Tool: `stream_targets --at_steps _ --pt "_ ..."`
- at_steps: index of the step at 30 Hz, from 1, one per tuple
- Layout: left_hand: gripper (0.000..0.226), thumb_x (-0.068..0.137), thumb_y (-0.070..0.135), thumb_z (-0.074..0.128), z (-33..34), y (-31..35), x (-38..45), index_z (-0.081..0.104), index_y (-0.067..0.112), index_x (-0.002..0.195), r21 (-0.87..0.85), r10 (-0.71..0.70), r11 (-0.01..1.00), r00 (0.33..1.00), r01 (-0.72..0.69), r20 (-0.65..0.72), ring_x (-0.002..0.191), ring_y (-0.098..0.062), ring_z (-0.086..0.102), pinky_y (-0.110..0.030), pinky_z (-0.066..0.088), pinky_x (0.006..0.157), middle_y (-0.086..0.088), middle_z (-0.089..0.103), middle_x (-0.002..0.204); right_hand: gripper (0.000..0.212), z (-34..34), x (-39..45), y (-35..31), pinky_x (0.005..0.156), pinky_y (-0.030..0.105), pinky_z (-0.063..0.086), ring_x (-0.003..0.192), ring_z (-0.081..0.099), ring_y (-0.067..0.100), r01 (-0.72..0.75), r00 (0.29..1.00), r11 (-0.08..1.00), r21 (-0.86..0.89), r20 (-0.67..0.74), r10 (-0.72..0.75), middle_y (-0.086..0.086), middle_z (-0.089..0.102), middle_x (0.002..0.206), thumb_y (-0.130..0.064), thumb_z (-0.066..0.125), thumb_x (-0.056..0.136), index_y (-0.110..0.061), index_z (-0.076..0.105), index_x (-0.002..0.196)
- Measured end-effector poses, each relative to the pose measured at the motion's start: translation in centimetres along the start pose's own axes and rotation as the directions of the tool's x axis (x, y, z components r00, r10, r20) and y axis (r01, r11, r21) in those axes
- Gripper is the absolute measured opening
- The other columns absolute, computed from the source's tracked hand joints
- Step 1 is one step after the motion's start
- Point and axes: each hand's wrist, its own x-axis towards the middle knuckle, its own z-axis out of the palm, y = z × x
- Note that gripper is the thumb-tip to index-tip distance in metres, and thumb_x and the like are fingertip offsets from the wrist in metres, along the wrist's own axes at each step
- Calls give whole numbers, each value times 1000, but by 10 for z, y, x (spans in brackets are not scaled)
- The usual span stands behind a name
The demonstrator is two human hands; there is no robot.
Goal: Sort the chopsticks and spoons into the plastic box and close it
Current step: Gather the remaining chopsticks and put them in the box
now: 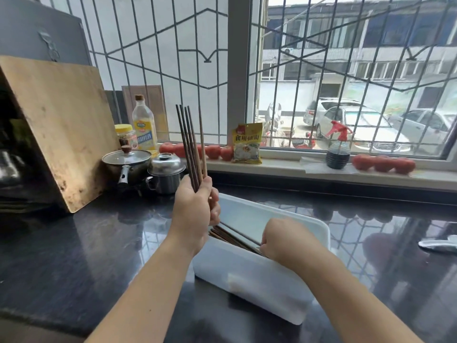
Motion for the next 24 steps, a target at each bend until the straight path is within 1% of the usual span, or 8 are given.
stream_targets --at_steps 2,5,8,12,14,17,20,24 --pt "10 110 17 45 -1 1 0 46 13 101 12 -12 1000 999 11 31 46 -15 34 -25 27 42 -4 47 68 9 -1 0 -2 65 28 46 76 58 30 -6 1000 1000 7 19 6 6 59 78 -21 59 84 -12 63 84" --pt "8 109 18 46 -2 2 -1 49 11 106 8 -15 1000 996 15 88 45 -15 35 -26 26 42 -6 49 70 26 -5 -4 -3 83 36 56 98 65 27 10 999 996 84 -49 -6 4 70 103 -33 64 89 -13 71 105" --pt "11 107 15 49 -4 1 -3 55 6 108 58 -14 998 982 3 188 49 -16 38 -26 27 42 -9 49 77 18 -10 -7 -6 86 36 53 100 63 19 132 945 964 229 -322 -53 -3 69 103 -26 58 97 -22 74 103" --pt "10 106 11 52 -5 -1 -7 61 6 107 188 -12 980 930 -61 366 52 -15 43 -23 29 42 -6 56 77 16 -20 -14 -11 74 12 46 86 61 3 369 784 793 485 -620 15 -13 69 94 -19 58 100 -23 72 108" --pt "8 105 8 53 -2 -1 -8 60 5 107 246 -3 961 882 -128 471 50 -16 43 -25 30 43 -5 61 76 17 -24 -17 -11 72 12 46 86 61 3 420 801 672 610 -598 42 -16 68 91 -22 57 102 -32 67 113" --pt "11 104 6 54 1 -2 -9 60 1 113 294 4 936 840 -195 543 51 -18 46 -23 33 46 -6 65 77 17 -27 -17 -11 73 28 53 79 63 8 433 857 518 738 -515 19 -16 70 86 -21 57 101 -36 63 98" --pt "20 104 10 55 2 0 -12 60 -2 119 319 -1 926 842 -204 540 53 -19 51 -21 36 48 -6 69 80 14 -28 -17 -7 69 33 56 73 66 11 451 849 471 758 -527 35 -7 71 83 -16 59 101 -22 65 90" --pt "13 105 15 56 -1 2 -12 60 5 111 364 -6 902 836 -232 548 58 -25 61 -27 41 49 -7 74 85 14 -26 -16 -3 67 32 56 75 68 14 450 857 464 763 -514 15 0 71 82 -12 60 100 -16 68 90"
